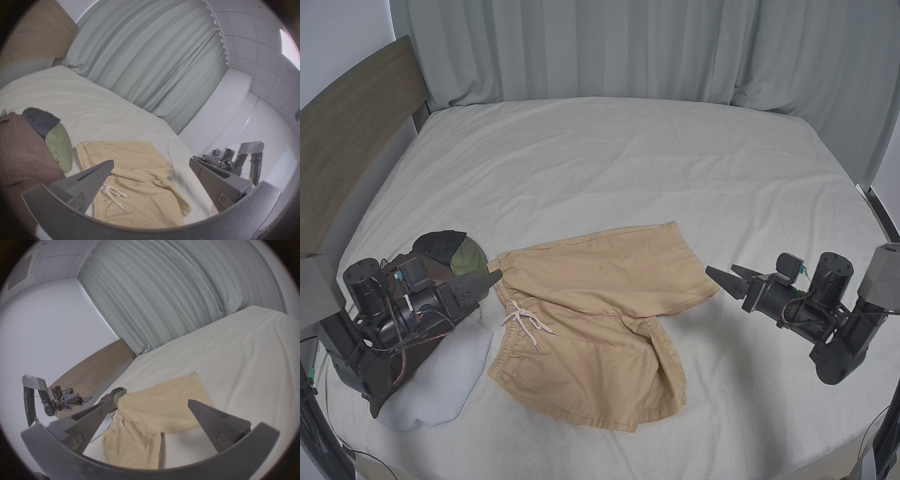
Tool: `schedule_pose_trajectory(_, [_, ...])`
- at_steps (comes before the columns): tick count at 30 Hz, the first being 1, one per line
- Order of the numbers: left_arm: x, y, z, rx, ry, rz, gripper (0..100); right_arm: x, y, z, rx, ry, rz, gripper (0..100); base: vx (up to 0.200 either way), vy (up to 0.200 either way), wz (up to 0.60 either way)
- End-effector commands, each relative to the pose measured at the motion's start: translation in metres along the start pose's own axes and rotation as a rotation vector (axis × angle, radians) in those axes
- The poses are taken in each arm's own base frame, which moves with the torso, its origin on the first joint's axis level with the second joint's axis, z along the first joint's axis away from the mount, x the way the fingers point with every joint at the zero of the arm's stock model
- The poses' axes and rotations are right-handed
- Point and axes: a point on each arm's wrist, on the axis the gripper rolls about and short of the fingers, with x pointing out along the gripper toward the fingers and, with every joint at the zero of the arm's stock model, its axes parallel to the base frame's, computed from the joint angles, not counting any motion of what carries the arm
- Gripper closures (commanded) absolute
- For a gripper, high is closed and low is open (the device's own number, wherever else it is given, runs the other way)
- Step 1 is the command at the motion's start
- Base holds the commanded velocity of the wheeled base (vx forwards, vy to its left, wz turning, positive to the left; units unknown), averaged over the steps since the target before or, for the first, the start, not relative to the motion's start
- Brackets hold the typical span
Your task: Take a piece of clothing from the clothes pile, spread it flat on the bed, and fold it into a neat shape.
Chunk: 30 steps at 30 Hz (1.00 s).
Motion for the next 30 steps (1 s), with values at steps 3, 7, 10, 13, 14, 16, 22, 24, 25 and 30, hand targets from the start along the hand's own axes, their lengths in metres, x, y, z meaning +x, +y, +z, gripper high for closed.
schedule_pose_trajectory(3, [-0.036, -0.032, 0.025, 0.141, -0.051, -0.070, 0, -0.037, 0.028, 0.011, -0.015, 0.001, 0.028, 0, 0.000, 0.000, 0.00])
schedule_pose_trajectory(7, [-0.036, -0.030, 0.020, 0.186, -0.034, -0.066, 0, -0.038, 0.028, 0.007, -0.012, 0.016, 0.028, 0, 0.000, 0.000, 0.00])
schedule_pose_trajectory(10, [-0.036, -0.026, 0.017, 0.199, -0.026, -0.057, 0, -0.039, 0.028, 0.003, -0.008, 0.030, 0.026, 0, 0.000, 0.000, 0.00])
schedule_pose_trajectory(13, [-0.039, -0.026, 0.015, 0.213, -0.012, -0.063, 0, -0.041, 0.030, -0.003, 0.002, 0.058, 0.030, 0, 0.000, 0.000, 0.00])
schedule_pose_trajectory(14, [-0.041, -0.026, 0.014, 0.224, -0.007, -0.073, 0, -0.042, 0.031, -0.005, 0.006, 0.067, 0.031, 0, 0.000, 0.000, 0.00])
schedule_pose_trajectory(16, [-0.042, -0.025, 0.014, 0.251, -0.003, -0.082, 0, -0.045, 0.032, -0.009, 0.013, 0.092, 0.040, 0, 0.000, 0.000, 0.00])
schedule_pose_trajectory(22, [-0.044, -0.025, 0.009, 0.322, 0.013, -0.086, 0, -0.050, 0.030, -0.033, 0.018, 0.199, 0.038, 0, 0.000, 0.000, 0.00])
schedule_pose_trajectory(24, [-0.045, -0.026, 0.008, 0.340, 0.019, -0.094, 0, -0.049, 0.027, -0.040, 0.010, 0.225, 0.034, 0, 0.000, 0.000, 0.00])
schedule_pose_trajectory(25, [-0.045, -0.026, 0.007, 0.357, 0.023, -0.099, 0, -0.048, 0.025, -0.046, 0.004, 0.249, 0.028, 0, 0.000, 0.000, 0.00])
schedule_pose_trajectory(30, [-0.045, -0.024, 0.004, 0.406, 0.033, -0.105, 0, -0.046, 0.020, -0.056, 0.007, 0.283, 0.018, 0, 0.000, 0.000, 0.00])
